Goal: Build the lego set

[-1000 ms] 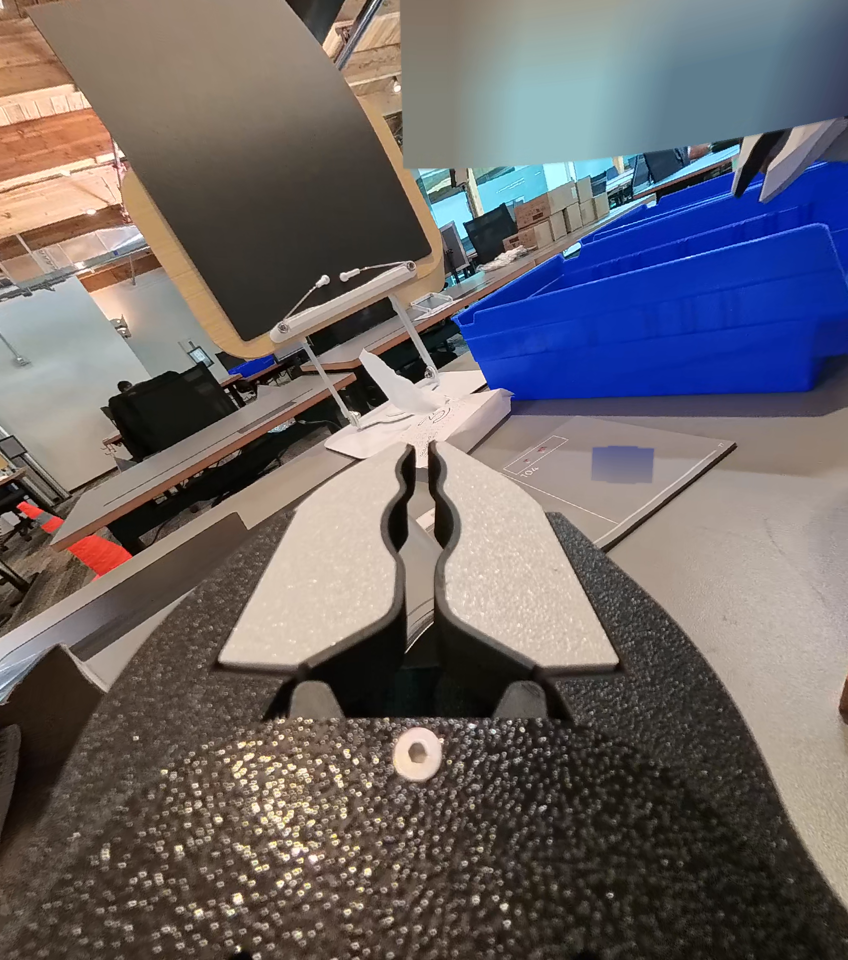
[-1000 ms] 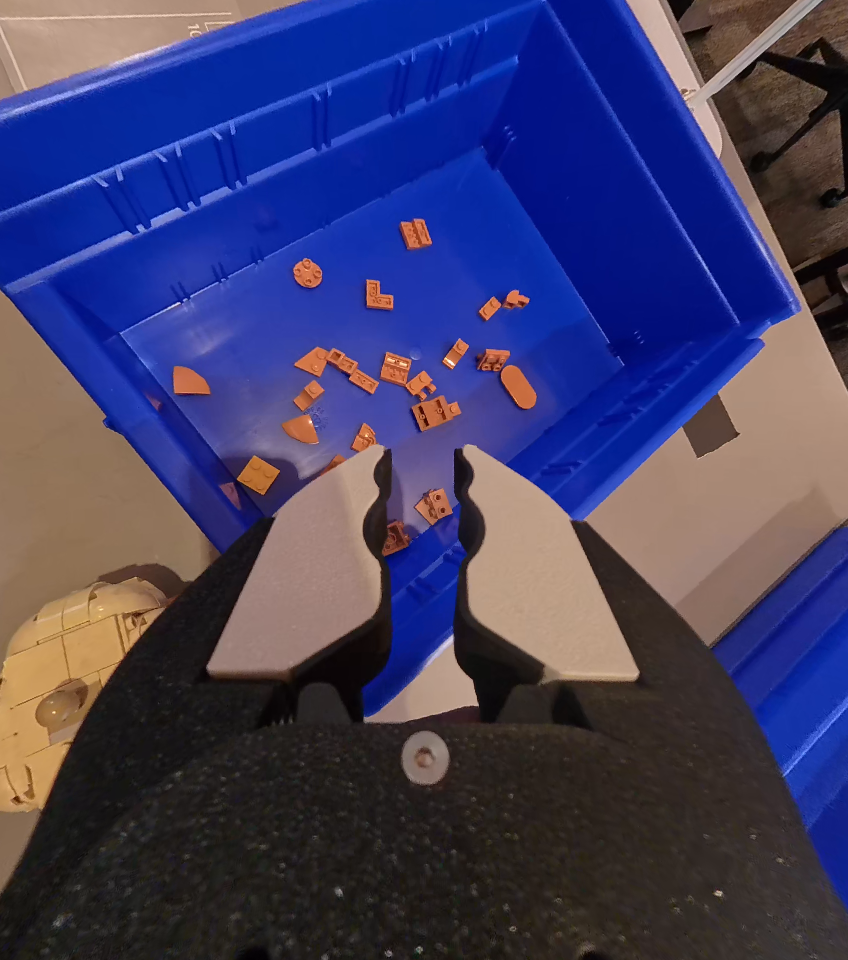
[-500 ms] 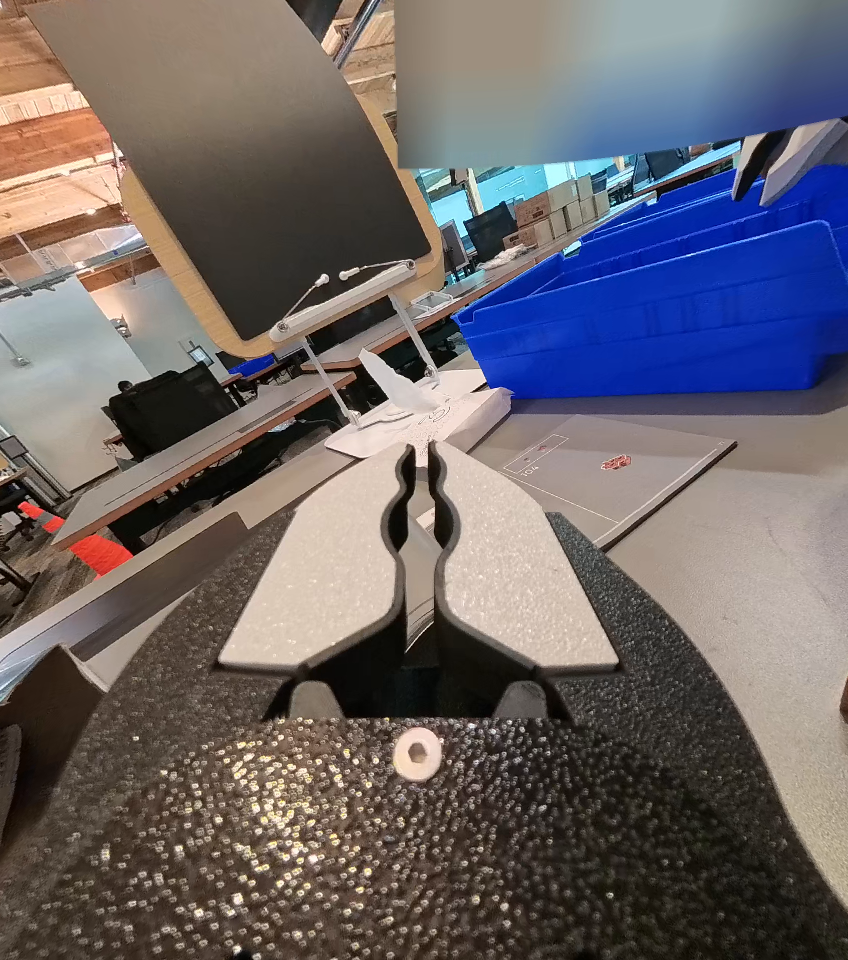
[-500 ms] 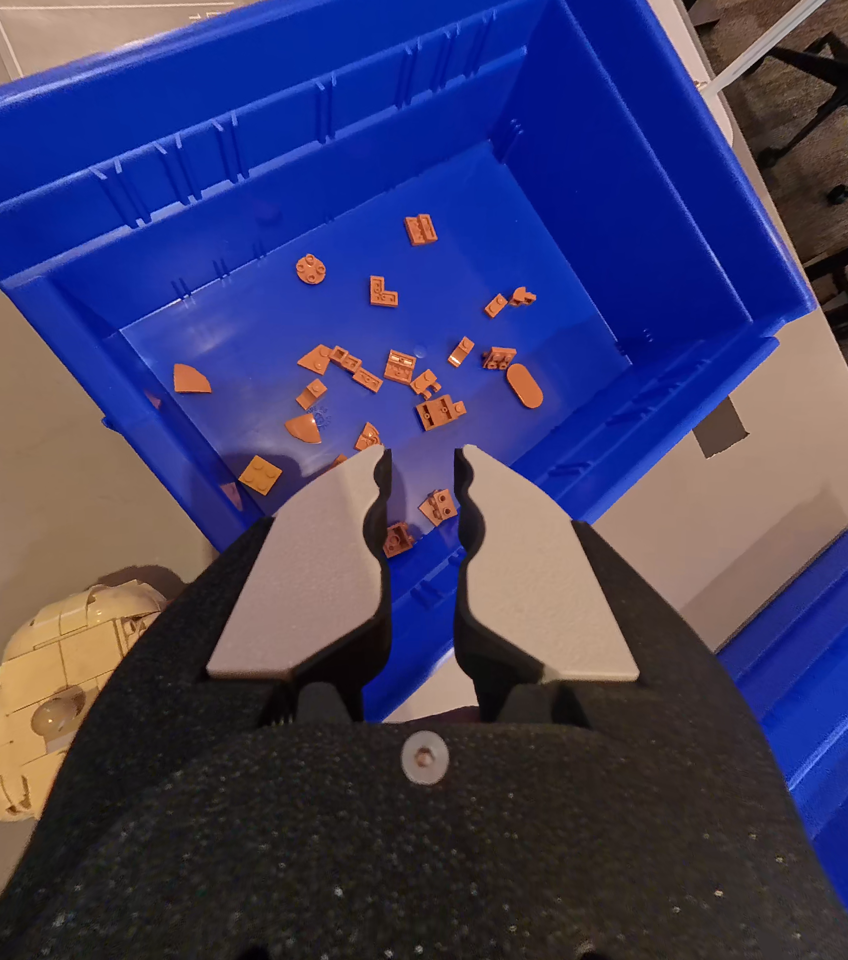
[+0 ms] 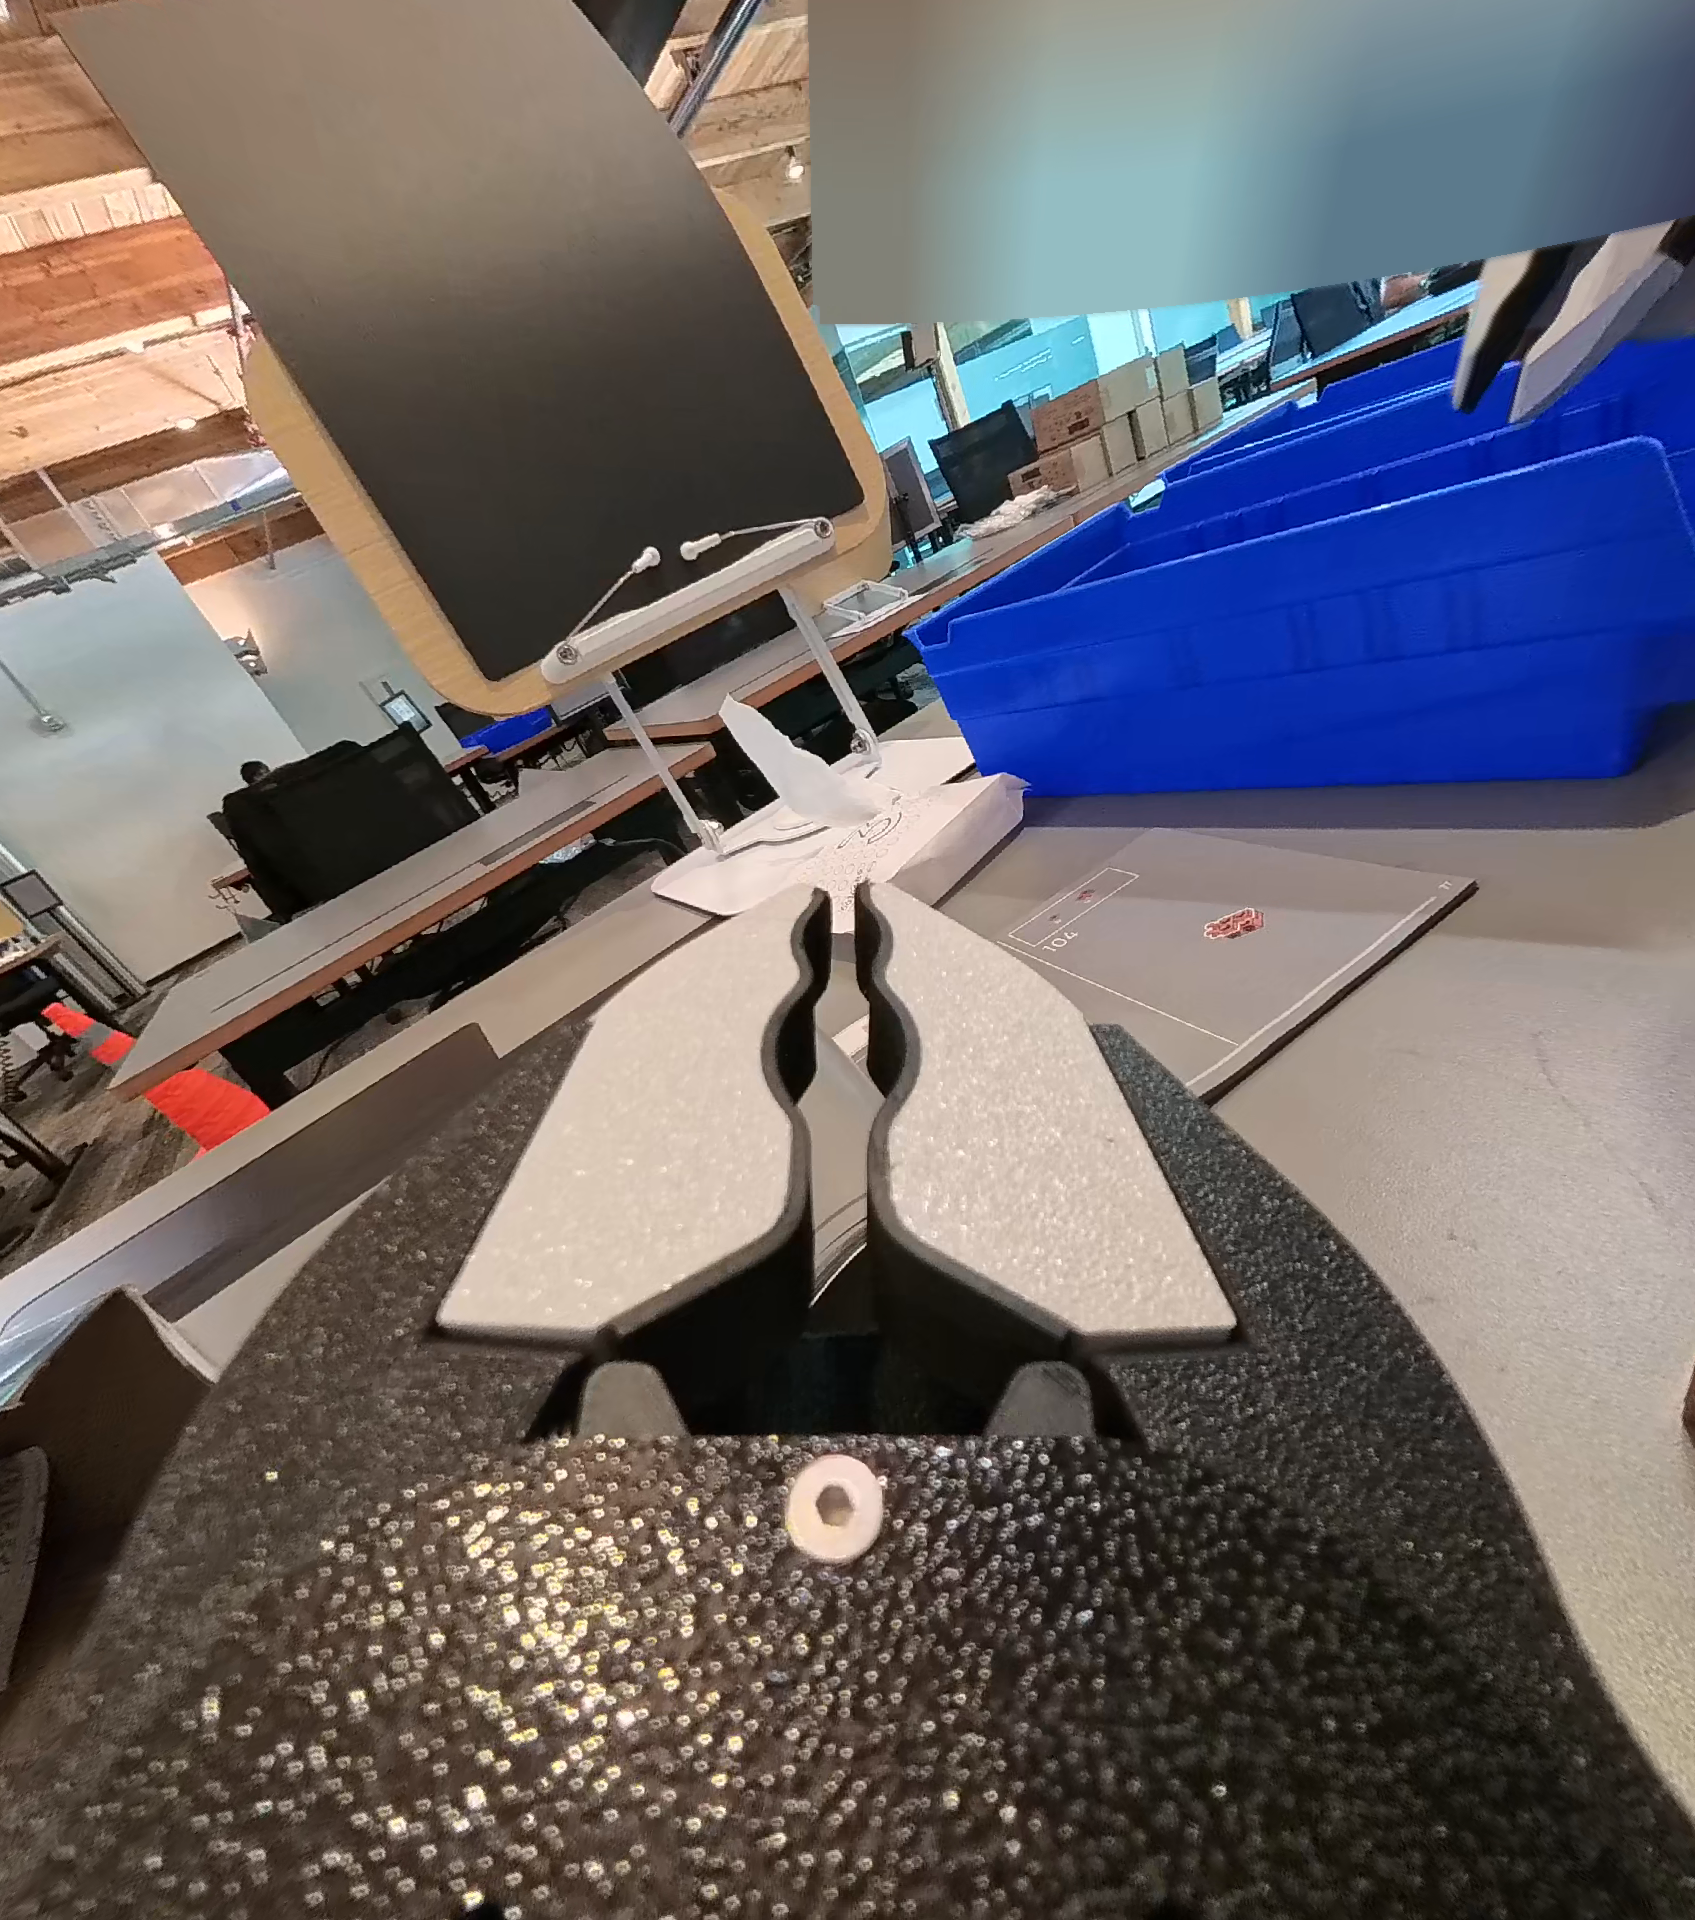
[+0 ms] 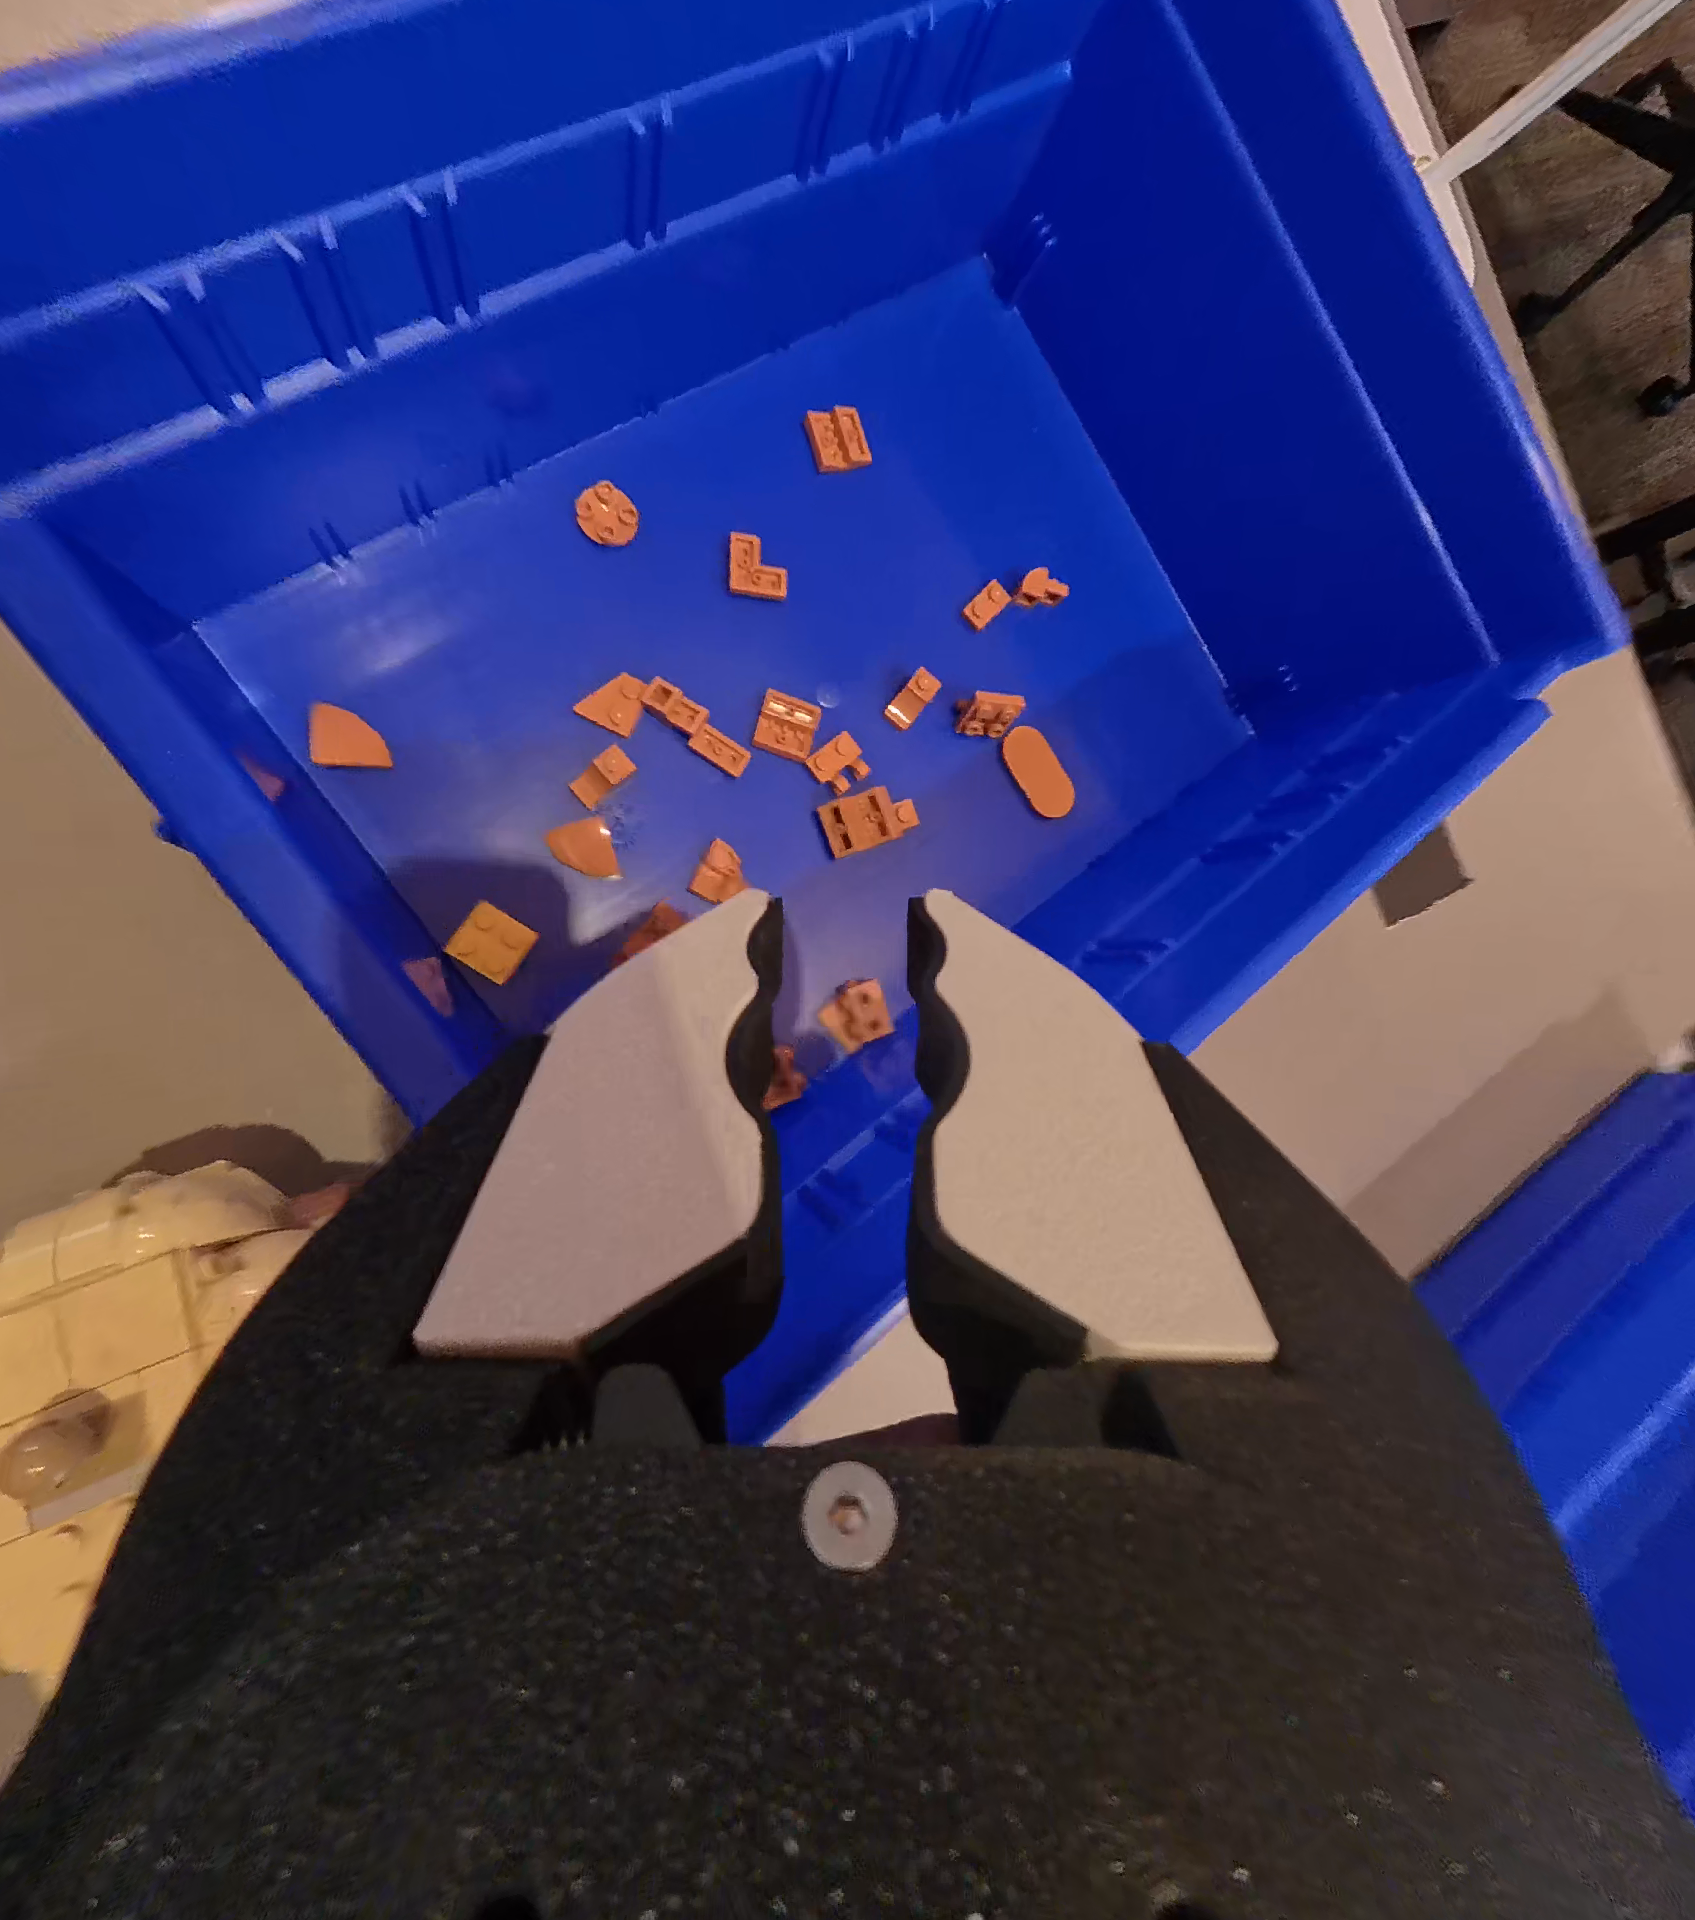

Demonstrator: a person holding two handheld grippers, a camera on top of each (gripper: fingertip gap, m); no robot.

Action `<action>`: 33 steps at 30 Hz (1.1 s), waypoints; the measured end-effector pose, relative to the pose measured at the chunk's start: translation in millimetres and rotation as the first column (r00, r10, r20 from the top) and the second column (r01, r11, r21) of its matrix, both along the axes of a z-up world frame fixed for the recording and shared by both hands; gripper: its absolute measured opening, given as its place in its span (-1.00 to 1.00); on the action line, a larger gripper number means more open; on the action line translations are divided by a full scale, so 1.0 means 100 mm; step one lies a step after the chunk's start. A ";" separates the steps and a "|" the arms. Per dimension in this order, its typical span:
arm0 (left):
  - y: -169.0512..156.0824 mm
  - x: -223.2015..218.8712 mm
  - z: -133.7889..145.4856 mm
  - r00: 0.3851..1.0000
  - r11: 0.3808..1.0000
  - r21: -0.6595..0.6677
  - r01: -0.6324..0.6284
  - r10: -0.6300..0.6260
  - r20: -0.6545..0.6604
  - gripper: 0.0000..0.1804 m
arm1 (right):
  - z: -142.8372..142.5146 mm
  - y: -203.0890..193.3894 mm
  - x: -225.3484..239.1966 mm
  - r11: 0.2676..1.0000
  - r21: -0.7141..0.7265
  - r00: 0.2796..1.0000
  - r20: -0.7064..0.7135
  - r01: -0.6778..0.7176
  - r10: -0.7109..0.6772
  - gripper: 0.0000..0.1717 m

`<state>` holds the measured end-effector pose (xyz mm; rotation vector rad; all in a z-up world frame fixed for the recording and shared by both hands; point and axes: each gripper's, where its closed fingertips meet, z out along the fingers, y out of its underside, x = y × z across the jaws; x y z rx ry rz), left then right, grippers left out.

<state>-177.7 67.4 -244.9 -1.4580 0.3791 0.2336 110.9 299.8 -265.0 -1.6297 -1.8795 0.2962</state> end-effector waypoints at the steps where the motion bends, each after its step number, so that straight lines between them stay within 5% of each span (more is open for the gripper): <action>1: 0.00 0.00 0.00 1.000 1.000 -0.001 0.000 0.000 -0.001 -0.96 | -0.01 0.04 -0.02 0.998 0.053 0.999 0.042 -0.023 0.021 -0.74; 6: 0.01 0.02 -0.02 1.000 1.000 -0.009 -0.001 0.001 -0.016 -0.96 | -0.33 0.14 -0.28 0.939 0.114 0.862 0.443 -0.325 0.245 -0.71; 11: -0.02 0.01 -0.03 0.999 1.000 -0.010 -0.009 0.009 -0.034 -0.96 | -0.64 0.24 -0.29 0.935 -0.024 0.718 0.634 -0.353 0.287 -0.73; 25: -0.01 0.04 -0.05 0.999 1.000 -0.026 0.008 -0.009 -0.035 -0.97 | -0.88 0.30 -0.21 0.955 -0.069 0.609 0.756 -0.289 0.239 -0.75; 33: -0.07 0.08 -0.01 1.000 0.999 -0.022 0.025 -0.026 -0.006 -0.96 | -0.71 0.24 -0.17 0.978 -0.029 0.695 0.699 -0.205 0.167 -0.76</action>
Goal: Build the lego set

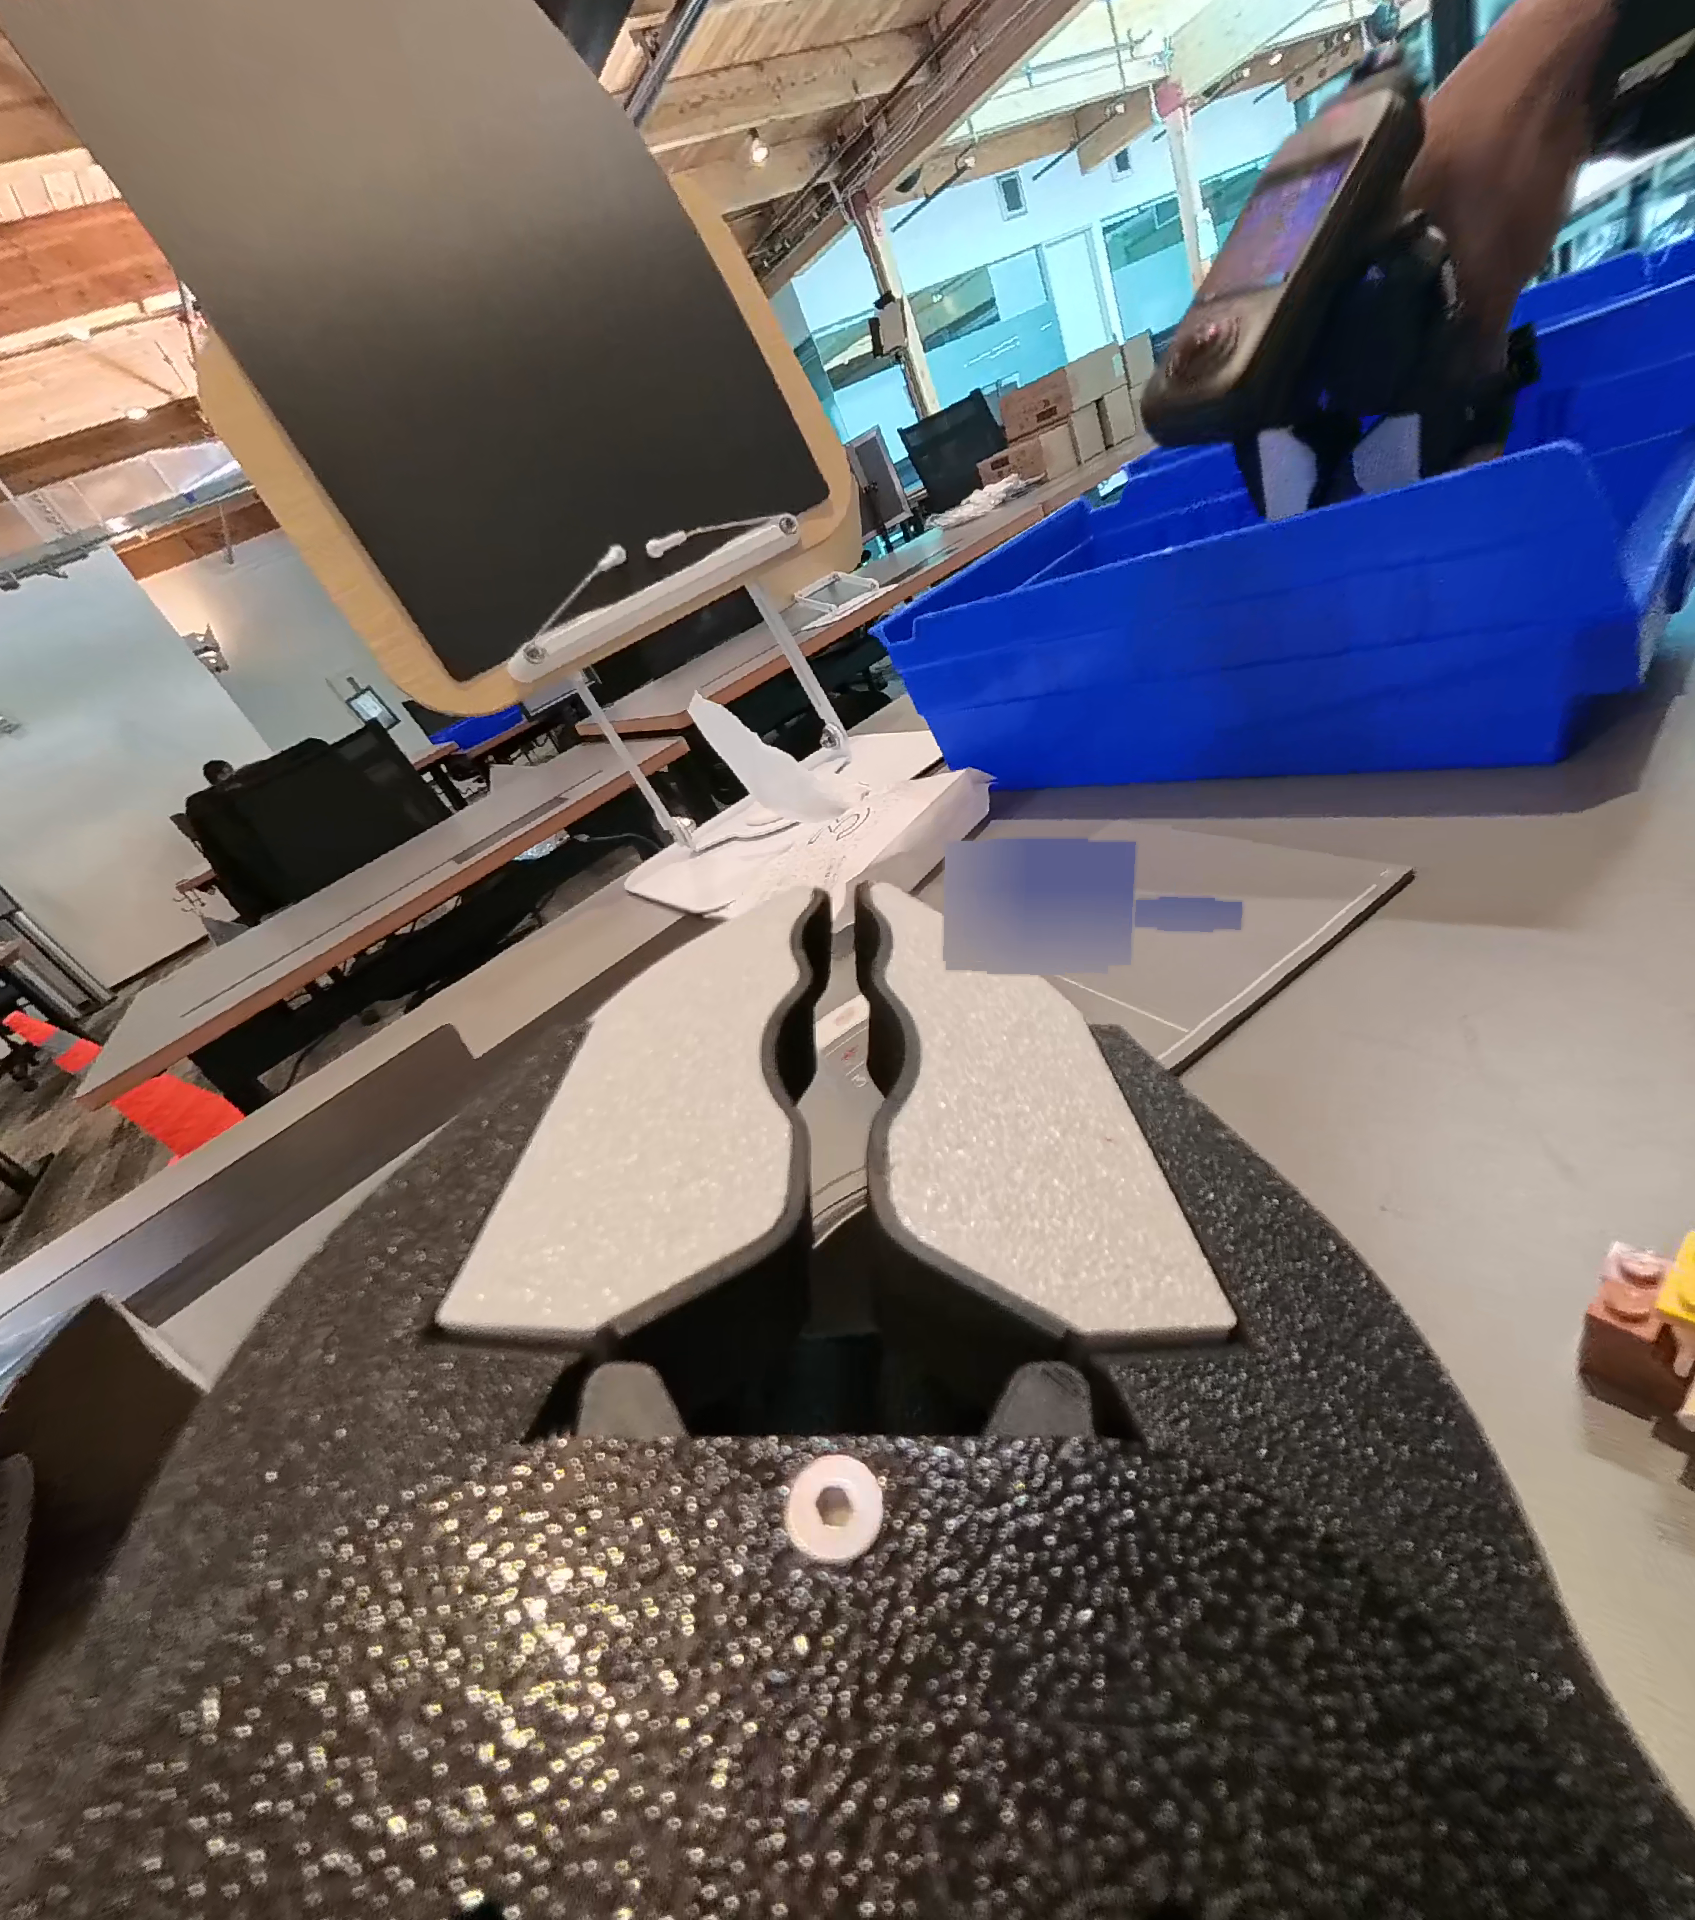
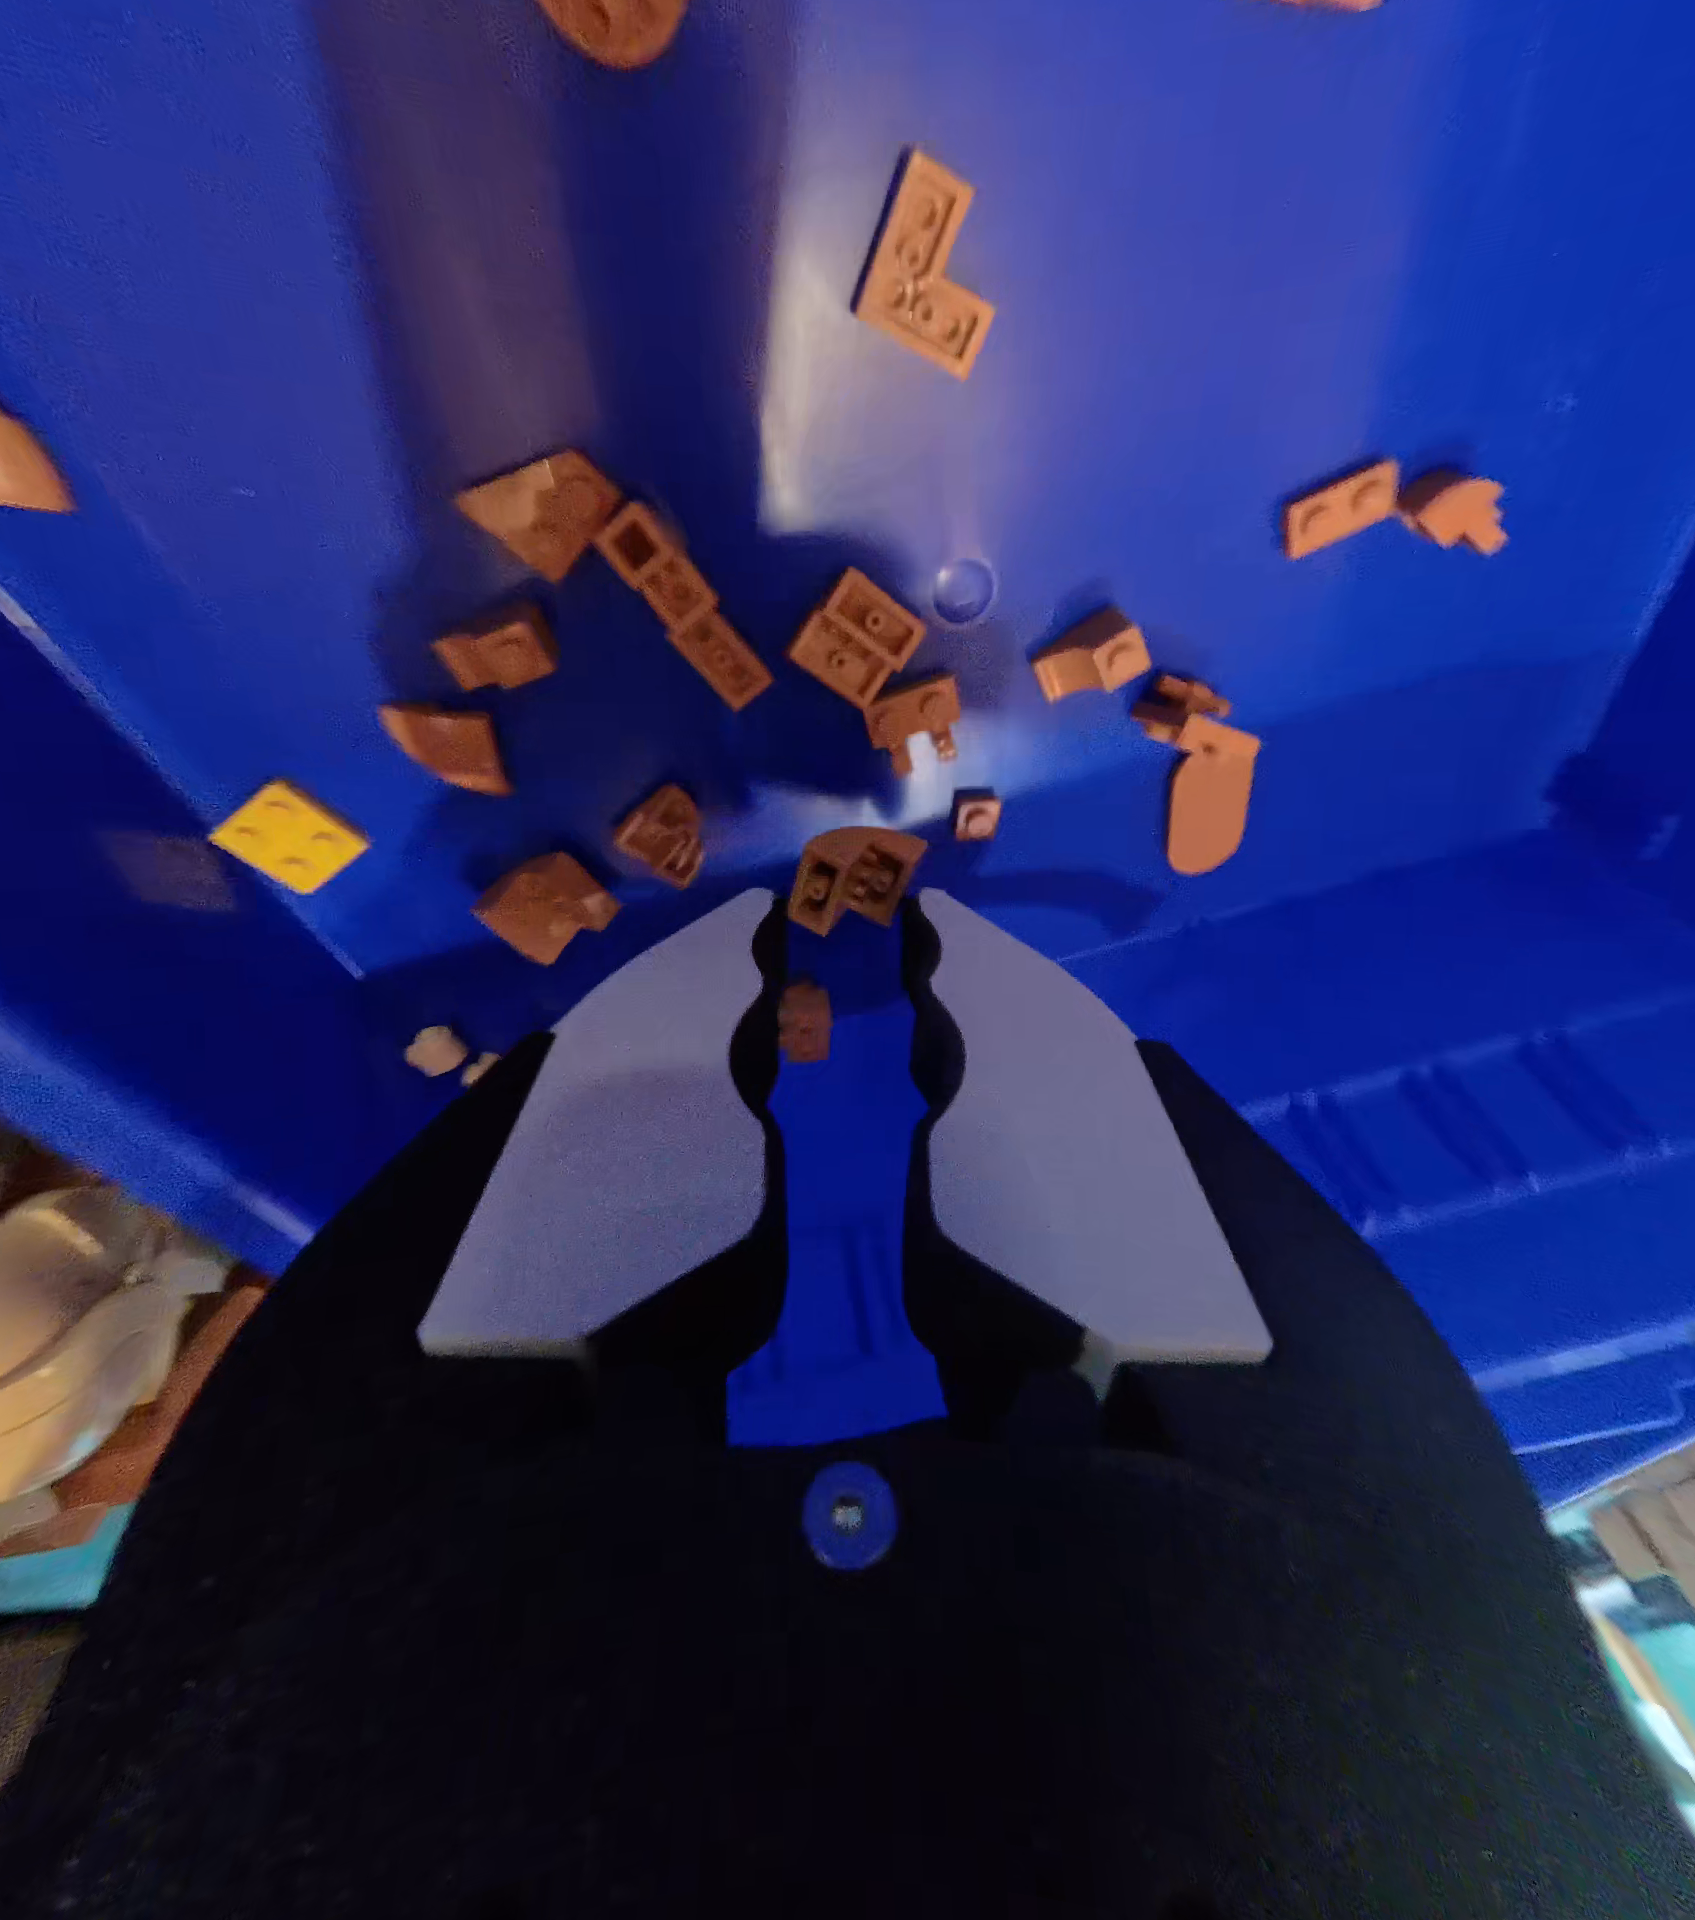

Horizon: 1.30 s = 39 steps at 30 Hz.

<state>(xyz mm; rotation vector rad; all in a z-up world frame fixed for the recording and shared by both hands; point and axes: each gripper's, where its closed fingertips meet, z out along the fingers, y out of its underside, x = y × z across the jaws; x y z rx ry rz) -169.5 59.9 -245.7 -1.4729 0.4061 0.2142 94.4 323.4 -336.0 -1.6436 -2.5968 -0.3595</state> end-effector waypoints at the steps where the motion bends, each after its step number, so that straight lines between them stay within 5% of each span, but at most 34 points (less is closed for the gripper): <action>1: -0.01 0.03 0.01 1.000 1.000 -0.001 0.010 -0.010 0.003 -0.96 | 0.10 -0.06 -0.01 1.000 -0.002 0.998 -0.054 0.017 -0.017 -0.76; 5: -0.06 0.11 0.02 0.999 0.998 -0.056 0.029 -0.028 0.022 -0.95 | 0.66 -0.58 -0.15 0.998 -0.039 0.919 -0.389 0.056 -0.066 -0.76; 10: -0.21 0.40 -0.06 0.917 0.933 -0.244 0.265 -0.166 0.363 -0.90 | 1.20 -1.89 -0.64 0.977 -0.199 0.603 -0.789 -0.074 -0.115 -0.77; 15: -0.61 0.84 -0.28 0.744 0.783 -0.367 0.502 -0.175 0.645 -0.86 | 1.06 -2.90 -1.13 0.966 -0.179 0.370 -0.924 -0.189 -0.099 -0.77; 19: -0.97 1.08 -0.35 0.617 0.695 -0.353 0.627 -0.165 0.770 -0.83 | 0.83 -3.37 -1.43 0.959 -0.193 0.256 -0.957 -0.205 -0.138 -0.77; 32: -1.26 1.16 -0.23 0.320 0.634 -0.159 0.757 -0.147 0.936 -0.75 | 0.73 -3.78 -1.57 0.960 -0.072 0.168 -0.985 -0.269 -0.027 -0.77; 39: -1.26 1.20 -0.13 0.169 0.592 -0.049 0.804 -0.149 0.974 -0.72 | 0.73 -3.88 -1.59 0.935 0.178 0.122 -0.967 -0.307 0.224 -0.78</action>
